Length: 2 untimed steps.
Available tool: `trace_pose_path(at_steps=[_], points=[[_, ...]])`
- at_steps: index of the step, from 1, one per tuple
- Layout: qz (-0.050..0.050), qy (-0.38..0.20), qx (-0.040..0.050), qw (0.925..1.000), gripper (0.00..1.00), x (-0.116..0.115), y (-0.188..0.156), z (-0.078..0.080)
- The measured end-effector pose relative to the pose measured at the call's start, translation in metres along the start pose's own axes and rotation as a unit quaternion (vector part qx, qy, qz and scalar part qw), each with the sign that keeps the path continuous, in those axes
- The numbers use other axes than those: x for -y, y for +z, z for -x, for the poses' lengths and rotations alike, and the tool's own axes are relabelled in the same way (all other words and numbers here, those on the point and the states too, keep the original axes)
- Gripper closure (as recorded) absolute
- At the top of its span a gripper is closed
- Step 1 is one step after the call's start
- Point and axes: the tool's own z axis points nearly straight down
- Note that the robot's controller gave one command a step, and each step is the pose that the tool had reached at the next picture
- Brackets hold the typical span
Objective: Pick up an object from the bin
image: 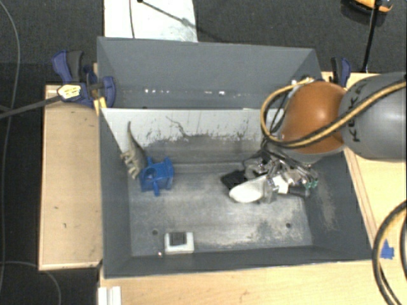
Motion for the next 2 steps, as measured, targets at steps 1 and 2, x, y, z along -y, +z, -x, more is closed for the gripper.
trace_pose_path(at_steps=[1, 2], points=[[0.0, 0.009, -0.0003, 1.0, 1.0, 0.0005, 0.0, -0.0003], [0.0, -0.008, 0.002, 1.0, 1.0, 0.0101, 0.0, -0.0022]])
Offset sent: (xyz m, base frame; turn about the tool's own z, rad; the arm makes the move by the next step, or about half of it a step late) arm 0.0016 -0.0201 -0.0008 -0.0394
